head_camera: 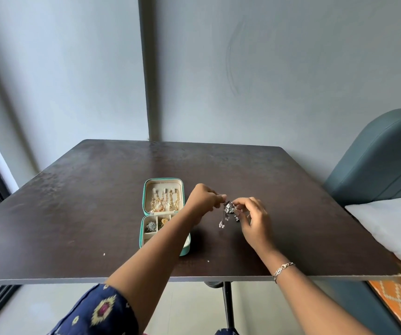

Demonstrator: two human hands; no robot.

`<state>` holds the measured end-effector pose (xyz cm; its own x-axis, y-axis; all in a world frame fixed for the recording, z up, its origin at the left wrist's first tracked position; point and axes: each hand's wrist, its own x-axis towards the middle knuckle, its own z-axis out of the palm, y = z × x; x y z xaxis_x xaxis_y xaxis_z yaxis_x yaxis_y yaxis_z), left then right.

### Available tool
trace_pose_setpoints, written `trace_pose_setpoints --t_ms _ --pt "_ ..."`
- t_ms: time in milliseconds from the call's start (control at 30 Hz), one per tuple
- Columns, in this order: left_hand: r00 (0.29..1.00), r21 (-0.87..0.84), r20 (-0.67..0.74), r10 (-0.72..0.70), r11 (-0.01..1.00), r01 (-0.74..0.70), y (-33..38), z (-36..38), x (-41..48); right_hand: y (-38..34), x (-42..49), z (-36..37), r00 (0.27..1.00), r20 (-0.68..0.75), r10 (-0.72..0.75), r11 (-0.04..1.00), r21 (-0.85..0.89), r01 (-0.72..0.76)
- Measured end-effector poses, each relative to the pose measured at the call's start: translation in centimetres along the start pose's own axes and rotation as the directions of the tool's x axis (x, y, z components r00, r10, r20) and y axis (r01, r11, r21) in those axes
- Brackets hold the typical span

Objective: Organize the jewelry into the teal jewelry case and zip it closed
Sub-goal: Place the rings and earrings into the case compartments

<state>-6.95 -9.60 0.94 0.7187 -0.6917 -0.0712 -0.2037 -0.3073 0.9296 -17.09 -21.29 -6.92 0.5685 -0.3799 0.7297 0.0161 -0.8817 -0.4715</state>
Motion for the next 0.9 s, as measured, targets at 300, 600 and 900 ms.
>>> trace_pose_setpoints --t_ms 300,600,900 --pt "0.998 -0.238 0.059 -0.001 0.971 0.015 1.1 -1.5 -1.5 -3.0 1.7 -1.1 0.967 0.034 0.251 0.873 0.425 -0.242" --pt "0.994 -0.370 0.111 -0.024 0.927 0.063 1.6 -2.2 -2.5 -6.7 4.2 -2.5 0.953 0.236 0.190 0.758 0.582 -0.295" --pt "0.970 -0.346 -0.095 0.224 0.906 -0.243 2.2 -2.3 -4.4 -7.7 5.3 -3.8 0.939 0.225 0.259 0.756 0.558 -0.342"
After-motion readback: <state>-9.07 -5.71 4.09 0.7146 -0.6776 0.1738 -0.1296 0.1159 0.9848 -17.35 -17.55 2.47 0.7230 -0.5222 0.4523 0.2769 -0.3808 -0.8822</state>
